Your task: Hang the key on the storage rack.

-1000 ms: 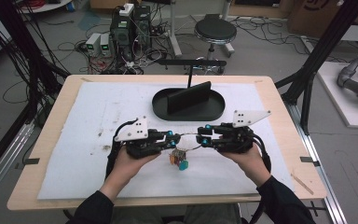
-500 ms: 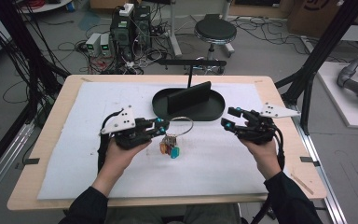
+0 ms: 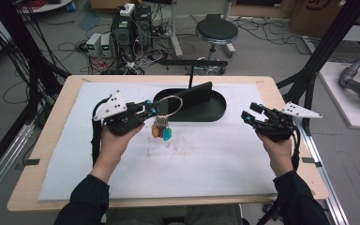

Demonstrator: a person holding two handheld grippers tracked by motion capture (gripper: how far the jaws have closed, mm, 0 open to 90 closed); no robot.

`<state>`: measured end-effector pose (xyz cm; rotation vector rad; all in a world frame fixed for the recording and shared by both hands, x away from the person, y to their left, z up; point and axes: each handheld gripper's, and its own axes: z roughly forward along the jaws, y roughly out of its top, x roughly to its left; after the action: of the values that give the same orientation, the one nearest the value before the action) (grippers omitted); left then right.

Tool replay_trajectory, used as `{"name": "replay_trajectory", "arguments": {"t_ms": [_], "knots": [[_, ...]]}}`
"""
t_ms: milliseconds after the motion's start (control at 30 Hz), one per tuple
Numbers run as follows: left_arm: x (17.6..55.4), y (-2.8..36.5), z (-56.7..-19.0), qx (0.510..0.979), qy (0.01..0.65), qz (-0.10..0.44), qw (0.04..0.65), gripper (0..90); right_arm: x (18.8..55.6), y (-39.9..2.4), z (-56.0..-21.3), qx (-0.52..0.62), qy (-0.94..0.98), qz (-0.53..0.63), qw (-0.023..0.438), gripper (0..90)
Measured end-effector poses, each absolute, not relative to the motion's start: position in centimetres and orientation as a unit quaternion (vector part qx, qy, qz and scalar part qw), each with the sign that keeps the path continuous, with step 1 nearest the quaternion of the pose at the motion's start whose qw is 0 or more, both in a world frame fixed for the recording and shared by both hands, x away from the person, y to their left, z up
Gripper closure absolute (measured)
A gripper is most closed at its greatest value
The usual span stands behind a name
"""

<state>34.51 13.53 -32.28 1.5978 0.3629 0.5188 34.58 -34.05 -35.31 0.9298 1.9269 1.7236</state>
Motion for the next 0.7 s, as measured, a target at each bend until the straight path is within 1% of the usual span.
{"name": "replay_trajectory", "arguments": {"t_ms": [333,700], "knots": [[36.7,13.9,-31.0,0.693,0.180,0.261,0.647,86.7,34.8,-35.2,-35.7,0.352,0.677,0.613,0.205,39.9],[39.5,14.4,-30.2,0.678,0.204,0.296,0.641,86.7,34.9,-35.3,-35.9,0.357,0.675,0.612,0.204,40.1]]}}
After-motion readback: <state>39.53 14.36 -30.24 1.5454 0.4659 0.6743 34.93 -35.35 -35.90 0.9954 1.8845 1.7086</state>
